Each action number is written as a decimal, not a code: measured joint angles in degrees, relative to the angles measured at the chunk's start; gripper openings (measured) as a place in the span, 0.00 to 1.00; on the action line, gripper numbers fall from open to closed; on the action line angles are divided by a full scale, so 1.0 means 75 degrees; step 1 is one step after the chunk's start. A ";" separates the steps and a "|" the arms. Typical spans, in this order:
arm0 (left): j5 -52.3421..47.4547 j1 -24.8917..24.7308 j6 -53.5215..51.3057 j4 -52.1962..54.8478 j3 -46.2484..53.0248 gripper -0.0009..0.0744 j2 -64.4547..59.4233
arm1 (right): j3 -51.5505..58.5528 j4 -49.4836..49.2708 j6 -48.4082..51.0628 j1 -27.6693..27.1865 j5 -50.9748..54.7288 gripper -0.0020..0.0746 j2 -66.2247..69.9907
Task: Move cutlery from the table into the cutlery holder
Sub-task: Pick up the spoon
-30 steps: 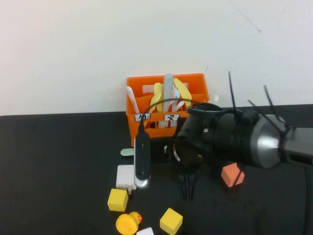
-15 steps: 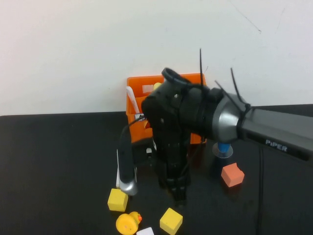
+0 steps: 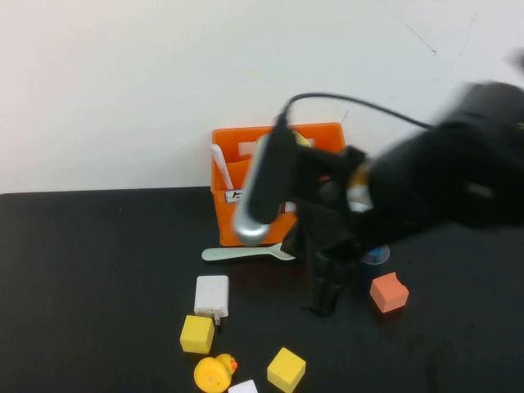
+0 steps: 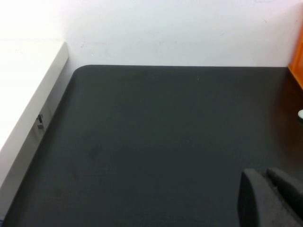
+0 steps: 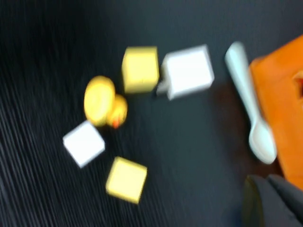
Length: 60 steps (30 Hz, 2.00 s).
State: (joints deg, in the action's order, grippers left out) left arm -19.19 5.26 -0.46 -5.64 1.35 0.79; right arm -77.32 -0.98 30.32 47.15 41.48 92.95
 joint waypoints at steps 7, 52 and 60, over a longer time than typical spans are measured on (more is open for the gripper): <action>0.0000 0.0000 0.0062 0.0000 0.0000 0.01 0.0000 | 0.1926 -0.0826 -0.0067 0.0049 -0.1765 0.02 -0.2103; 0.0000 0.0000 0.0000 0.0000 0.0000 0.01 0.0000 | 0.9506 -0.0143 -0.2409 -0.5966 -0.3657 0.02 -1.1658; 0.0000 0.0000 0.0000 0.0000 0.0000 0.01 0.0000 | 1.0518 0.0699 -0.2816 -0.6671 -0.3603 0.02 -1.2464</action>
State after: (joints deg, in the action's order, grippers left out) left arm -19.19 5.26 -0.47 -5.64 1.35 0.79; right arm 1.57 4.26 9.21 -2.88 14.46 -0.53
